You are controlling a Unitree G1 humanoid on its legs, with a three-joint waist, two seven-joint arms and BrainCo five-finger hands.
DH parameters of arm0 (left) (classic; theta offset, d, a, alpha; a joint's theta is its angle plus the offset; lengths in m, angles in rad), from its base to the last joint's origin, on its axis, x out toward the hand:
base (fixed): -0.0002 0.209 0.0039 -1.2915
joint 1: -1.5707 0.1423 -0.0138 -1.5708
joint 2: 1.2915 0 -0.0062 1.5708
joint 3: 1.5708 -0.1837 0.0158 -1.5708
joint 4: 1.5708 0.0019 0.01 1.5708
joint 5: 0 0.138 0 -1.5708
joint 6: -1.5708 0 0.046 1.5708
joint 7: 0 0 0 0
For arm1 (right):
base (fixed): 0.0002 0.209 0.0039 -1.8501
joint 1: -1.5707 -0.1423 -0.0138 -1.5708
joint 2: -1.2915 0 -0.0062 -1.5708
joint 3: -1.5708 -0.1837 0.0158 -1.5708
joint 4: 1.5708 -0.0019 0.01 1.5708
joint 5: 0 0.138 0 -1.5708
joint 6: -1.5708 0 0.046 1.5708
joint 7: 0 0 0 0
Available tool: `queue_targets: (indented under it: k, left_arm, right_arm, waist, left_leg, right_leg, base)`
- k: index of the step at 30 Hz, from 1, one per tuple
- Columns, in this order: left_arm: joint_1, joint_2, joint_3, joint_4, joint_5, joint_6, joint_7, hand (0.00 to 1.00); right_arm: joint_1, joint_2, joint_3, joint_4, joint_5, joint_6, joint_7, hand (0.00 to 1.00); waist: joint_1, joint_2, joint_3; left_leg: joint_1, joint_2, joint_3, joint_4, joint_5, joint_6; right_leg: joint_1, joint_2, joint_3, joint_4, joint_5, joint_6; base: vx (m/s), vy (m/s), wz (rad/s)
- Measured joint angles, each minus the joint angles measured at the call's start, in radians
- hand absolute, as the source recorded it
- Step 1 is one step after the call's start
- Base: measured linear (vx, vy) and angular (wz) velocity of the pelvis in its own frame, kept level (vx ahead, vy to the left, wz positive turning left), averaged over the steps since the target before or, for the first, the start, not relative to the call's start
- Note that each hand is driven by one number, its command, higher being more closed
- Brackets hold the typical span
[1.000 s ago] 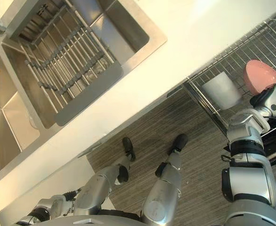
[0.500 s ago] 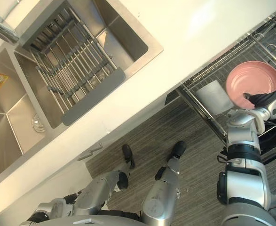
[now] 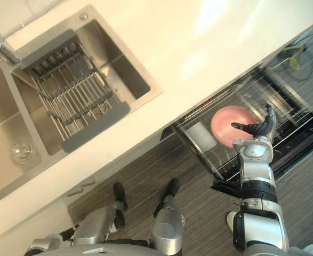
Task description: Walk over to the sink, pick up the cup, carry it to the dishwasher, place the cup inside the dishwasher, then close the dishwasher door
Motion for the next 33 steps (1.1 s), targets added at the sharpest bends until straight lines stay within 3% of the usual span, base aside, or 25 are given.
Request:
queue_targets:
  k: [5,9,11,15,23,26,27,33]
  left_arm:
    - [0.022,0.008,0.045,0.004,0.033,0.035,-0.036,0.0]
    - [0.059,0.009,0.07,0.009,0.031,0.053,-0.036,0.0]
    - [0.081,0.013,0.07,0.04,0.029,0.061,-0.036,0.0]
    - [0.082,0.02,0.069,0.056,-0.011,0.066,-0.032,0.0]
    - [0.081,0.013,0.069,0.063,-0.049,0.069,-0.034,0.0]
    - [0.079,0.004,0.069,0.061,-0.048,0.066,-0.035,0.0]
    - [0.076,-0.004,0.069,0.059,-0.048,0.065,-0.034,0.0]
    - [0.07,-0.032,0.055,0.043,-0.048,0.062,-0.035,0.0]
  right_arm:
    - [0.039,-0.065,-0.16,-0.004,0.063,0.067,-0.032,0.0]
    - [0.104,-0.172,-0.276,0.143,0.202,0.07,-0.024,0.0]
    - [0.17,-0.2,-0.315,0.218,0.282,0.065,0.027,0.0]
    - [0.245,-0.191,-0.345,0.265,0.39,0.081,0.087,0.0]
    - [0.328,0.142,-0.406,0.246,0.455,0.095,0.131,0.0]
    - [0.332,0.251,-0.391,0.235,0.478,0.035,0.121,0.0]
    - [0.341,0.3,-0.355,0.202,0.479,-0.006,0.107,0.0]
    - [0.319,0.379,-0.277,0.215,0.679,-0.141,0.044,0.0]
  waist:
    - [-0.016,-0.035,-0.057]
    - [-0.048,-0.054,-0.105]
    - [-0.069,-0.062,-0.148]
    - [-0.089,-0.06,-0.16]
    - [-0.071,-0.047,-0.164]
    - [-0.061,-0.033,-0.155]
    - [-0.048,-0.022,-0.149]
    - [-0.014,0.034,-0.118]
  left_leg:
    - [0.026,0.024,0.042,0.015,-0.011,-0.014]
    - [0.031,0.033,0.066,0.007,-0.021,-0.013]
    - [0.042,0.041,0.084,-0.005,-0.02,-0.01]
    - [0.051,0.047,0.09,-0.005,-0.02,-0.011]
    - [0.048,0.056,0.085,0.001,-0.014,-0.024]
    - [0.046,0.055,0.085,0.011,-0.023,-0.028]
    - [0.039,0.056,0.086,0.017,-0.03,-0.027]
    - [0.012,0.059,0.093,0.023,-0.02,-0.024]
  right_leg:
    - [0.034,0.02,0.002,-0.004,-0.017,-0.003]
    - [0.039,0.036,0.007,-0.022,-0.02,-0.006]
    - [0.039,0.05,0.013,-0.029,-0.021,-0.007]
    - [0.045,0.058,0.019,-0.031,-0.023,-0.01]
    - [0.061,0.066,0.004,-0.058,-0.019,-0.017]
    - [0.07,0.065,0.001,-0.072,-0.012,-0.018]
    - [0.071,0.065,-0.002,-0.081,-0.006,-0.017]
    - [0.076,0.053,-0.053,-0.084,-0.005,-0.011]
  base:
    - [0.03,-0.076,-0.04]
    - [-0.01,-0.027,-0.13]
    - [0.02,-0.046,-0.21]
    - [0.02,-0.029,-0.07]
    - [-0.02,-0.01,0.02]
    - [-0.01,0.004,-0.01]
    - [0.0,0.0,0.0]
    - [0.01,0.015,0.24]
